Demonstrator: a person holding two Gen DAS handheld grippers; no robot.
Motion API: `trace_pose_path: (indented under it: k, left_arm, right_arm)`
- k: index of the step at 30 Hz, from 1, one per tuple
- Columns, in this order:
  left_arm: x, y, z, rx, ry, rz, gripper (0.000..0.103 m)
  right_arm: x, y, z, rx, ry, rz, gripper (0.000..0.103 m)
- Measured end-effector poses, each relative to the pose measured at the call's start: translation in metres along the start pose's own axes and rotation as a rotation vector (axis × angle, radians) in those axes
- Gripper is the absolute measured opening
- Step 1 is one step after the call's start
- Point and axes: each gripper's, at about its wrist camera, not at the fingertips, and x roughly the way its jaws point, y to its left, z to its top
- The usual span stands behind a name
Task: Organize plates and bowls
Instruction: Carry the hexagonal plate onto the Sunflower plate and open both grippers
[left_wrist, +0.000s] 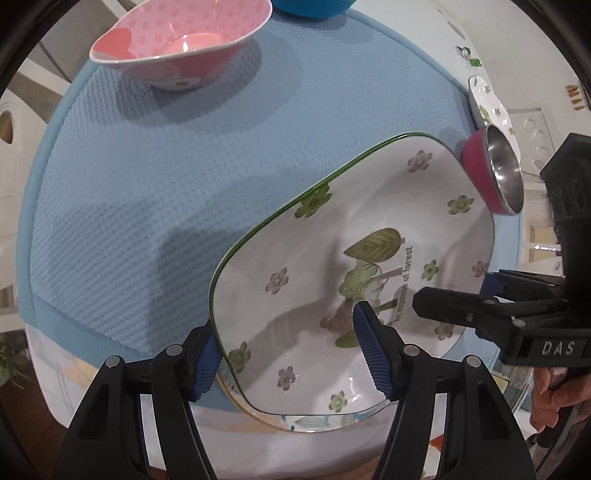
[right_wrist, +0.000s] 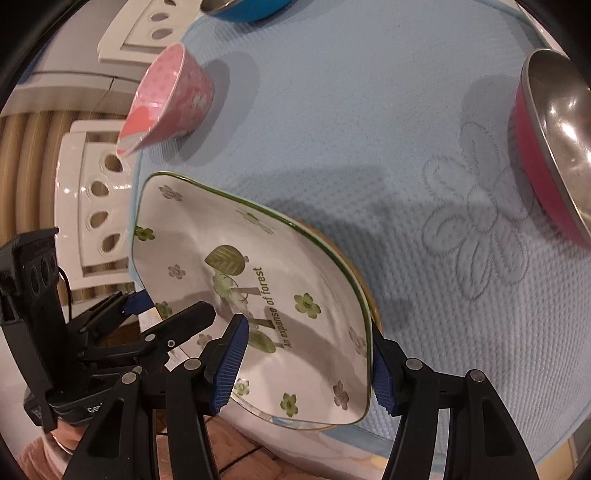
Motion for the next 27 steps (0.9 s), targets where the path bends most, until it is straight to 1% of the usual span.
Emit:
trace_pose_path:
  k: [3, 7, 12, 15, 20, 23, 25, 27]
  left_arm:
    - [0.003, 0.002, -0.005, -0.002, 0.012, 0.011, 0.063]
    - [0.011, 0.004, -0.009, -0.003, 0.04, 0.013, 0.063]
    - [0.017, -0.004, -0.014, 0.024, 0.058, 0.031, 0.063]
    - [0.022, -0.012, -0.013, 0.024, 0.076, 0.033, 0.063]
    - [0.022, -0.017, -0.012, 0.017, 0.077, 0.04, 0.063]
    - [0.015, -0.016, -0.015, 0.038, 0.069, 0.068, 0.063]
    - [0.01, -0.026, -0.014, 0.067, 0.045, 0.07, 0.063]
    - [0.007, -0.036, -0.012, 0.091, 0.042, 0.064, 0.063]
  right_arm:
    - [0.004, 0.004, -0.004, -0.016, 0.017, -0.011, 0.06]
    - [0.013, 0.004, -0.007, -0.001, 0.031, -0.011, 0.06]
    - [0.022, 0.006, -0.013, 0.009, 0.053, -0.027, 0.06]
    - [0.026, 0.005, -0.014, 0.023, 0.053, -0.032, 0.06]
    - [0.03, 0.007, -0.016, 0.023, 0.052, -0.047, 0.059]
    - [0.031, 0.01, -0.016, 0.034, 0.044, -0.057, 0.059]
    - [0.027, 0.009, -0.015, 0.037, 0.035, -0.044, 0.059]
    - [0.024, 0.011, -0.014, 0.036, 0.03, -0.017, 0.059]
